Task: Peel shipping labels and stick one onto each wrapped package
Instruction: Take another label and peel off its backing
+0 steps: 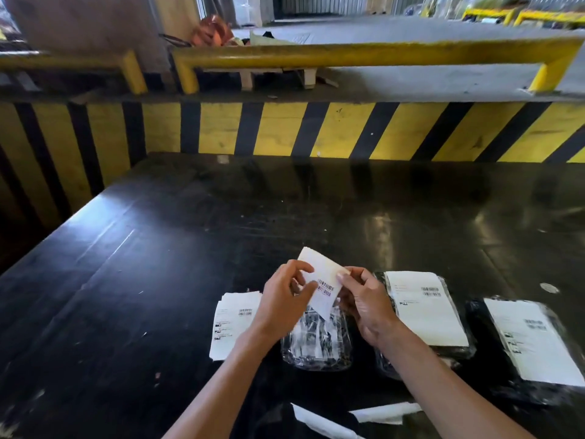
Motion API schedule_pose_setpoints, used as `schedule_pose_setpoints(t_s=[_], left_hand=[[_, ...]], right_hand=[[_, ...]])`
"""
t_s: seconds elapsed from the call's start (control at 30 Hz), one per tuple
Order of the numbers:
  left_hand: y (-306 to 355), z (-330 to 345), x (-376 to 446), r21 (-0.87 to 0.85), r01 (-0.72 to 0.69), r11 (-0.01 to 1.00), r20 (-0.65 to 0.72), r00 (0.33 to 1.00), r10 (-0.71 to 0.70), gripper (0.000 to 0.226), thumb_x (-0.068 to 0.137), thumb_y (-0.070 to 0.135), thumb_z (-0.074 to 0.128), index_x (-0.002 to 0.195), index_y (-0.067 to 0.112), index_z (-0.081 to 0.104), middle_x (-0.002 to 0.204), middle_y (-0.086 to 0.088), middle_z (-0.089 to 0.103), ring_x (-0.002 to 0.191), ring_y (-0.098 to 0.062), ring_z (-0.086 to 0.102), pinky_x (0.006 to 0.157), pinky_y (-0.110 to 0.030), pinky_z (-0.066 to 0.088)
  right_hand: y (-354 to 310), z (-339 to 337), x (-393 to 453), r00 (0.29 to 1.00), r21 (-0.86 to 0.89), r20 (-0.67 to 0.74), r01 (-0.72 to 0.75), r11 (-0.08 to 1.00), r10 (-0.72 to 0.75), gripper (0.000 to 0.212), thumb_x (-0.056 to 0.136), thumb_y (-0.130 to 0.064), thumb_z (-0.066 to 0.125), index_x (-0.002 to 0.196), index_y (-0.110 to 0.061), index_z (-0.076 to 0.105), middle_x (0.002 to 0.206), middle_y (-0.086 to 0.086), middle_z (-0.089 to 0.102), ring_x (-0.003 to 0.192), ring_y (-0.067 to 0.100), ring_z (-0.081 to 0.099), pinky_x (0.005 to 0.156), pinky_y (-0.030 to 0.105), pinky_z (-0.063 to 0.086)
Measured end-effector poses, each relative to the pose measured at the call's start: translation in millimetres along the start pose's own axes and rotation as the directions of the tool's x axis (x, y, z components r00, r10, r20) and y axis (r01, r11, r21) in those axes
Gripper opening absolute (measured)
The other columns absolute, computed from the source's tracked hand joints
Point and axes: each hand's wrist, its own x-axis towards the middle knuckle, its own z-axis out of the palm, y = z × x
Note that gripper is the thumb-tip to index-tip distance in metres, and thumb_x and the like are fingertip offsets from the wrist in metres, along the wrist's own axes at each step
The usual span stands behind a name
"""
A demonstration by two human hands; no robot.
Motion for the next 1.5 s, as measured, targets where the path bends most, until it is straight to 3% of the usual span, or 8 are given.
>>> schedule_pose_setpoints(t_s=[0.1, 0.33, 0.53, 0.9, 1.17, 1.37, 1.5], left_hand=[[11, 12, 0, -0.033, -0.024, 0.999, 0.030, 0.999, 0.025, 0.015, 0.090, 0.021, 0.071, 0.101, 0.029, 0.065, 0.088, 0.008, 0.062, 0.072, -0.006, 0.056, 0.066, -0.019, 0.049], [14, 18, 2, -0.103, 0.011, 0.995, 0.008, 1.000, -0.010, 0.017, 0.090, 0.016, 0.069, 0.098, 0.031, 0.066, 0.090, 0.003, 0.062, 0.065, -0.001, 0.055, 0.061, -0.019, 0.049], [20, 19, 5, -0.100, -0.027, 0.995, -0.023, 0.999, 0.025, 0.024, 0.090, 0.007, 0.067, 0.098, 0.029, 0.068, 0.093, 0.003, 0.060, 0.068, -0.014, 0.056, 0.062, -0.018, 0.046], [33, 18, 4, -0.022, -0.096, 0.995, -0.058, 0.994, 0.095, 0.012, 0.091, 0.012, 0.069, 0.094, 0.023, 0.072, 0.095, 0.007, 0.059, 0.072, -0.004, 0.055, 0.061, -0.012, 0.045], [35, 21, 3, -0.023, -0.107, 0.994, -0.080, 0.991, 0.105, 0.012, 0.089, 0.014, 0.071, 0.091, 0.026, 0.072, 0.095, 0.009, 0.061, 0.072, -0.007, 0.057, 0.062, -0.014, 0.046], [45, 20, -2, -0.096, -0.097, 0.991, -0.069, 0.993, 0.090, 0.013, 0.090, 0.010, 0.070, 0.090, 0.022, 0.068, 0.084, 0.010, 0.067, 0.068, -0.007, 0.060, 0.058, -0.014, 0.045], [48, 21, -6, -0.145, -0.067, 0.987, -0.052, 0.997, 0.060, 0.007, 0.091, 0.012, 0.069, 0.096, 0.016, 0.069, 0.078, 0.010, 0.069, 0.065, -0.001, 0.061, 0.057, -0.012, 0.045]], right_hand=[[-6, -1, -5, 0.999, -0.004, 0.031, 0.015, 1.000, -0.015, 0.006, 0.097, -0.015, 0.058, 0.095, -0.012, 0.063, 0.078, 0.007, 0.071, 0.060, 0.012, 0.067, 0.054, 0.025, 0.050], [-19, -9, -12, 0.982, 0.022, 0.187, -0.006, 1.000, 0.002, 0.012, 0.101, -0.017, 0.049, 0.096, -0.013, 0.059, 0.089, 0.012, 0.076, 0.079, 0.025, 0.074, 0.067, 0.031, 0.049], [-24, -13, -9, 0.960, 0.040, 0.278, -0.044, 0.998, 0.031, 0.014, 0.101, -0.021, 0.051, 0.103, -0.010, 0.060, 0.109, 0.020, 0.073, 0.100, 0.035, 0.071, 0.077, 0.035, 0.050], [-30, -16, -14, 0.937, 0.087, 0.350, -0.057, 0.995, 0.023, 0.010, 0.098, -0.020, 0.052, 0.098, -0.012, 0.059, 0.109, 0.021, 0.073, 0.098, 0.034, 0.072, 0.075, 0.034, 0.053], [-30, -16, -13, 0.931, 0.043, 0.365, -0.023, 0.999, 0.006, 0.011, 0.098, -0.021, 0.054, 0.100, -0.012, 0.060, 0.112, 0.020, 0.072, 0.102, 0.035, 0.071, 0.080, 0.037, 0.050], [-26, -13, -14, 0.939, 0.039, 0.343, -0.012, 0.999, -0.002, 0.009, 0.089, -0.025, 0.063, 0.090, -0.018, 0.068, 0.103, 0.012, 0.071, 0.095, 0.022, 0.069, 0.075, 0.033, 0.048], [-26, -13, -14, 0.945, 0.013, 0.325, 0.015, 1.000, -0.019, 0.013, 0.092, -0.025, 0.061, 0.095, -0.015, 0.068, 0.096, 0.007, 0.071, 0.090, 0.016, 0.066, 0.074, 0.031, 0.047]])
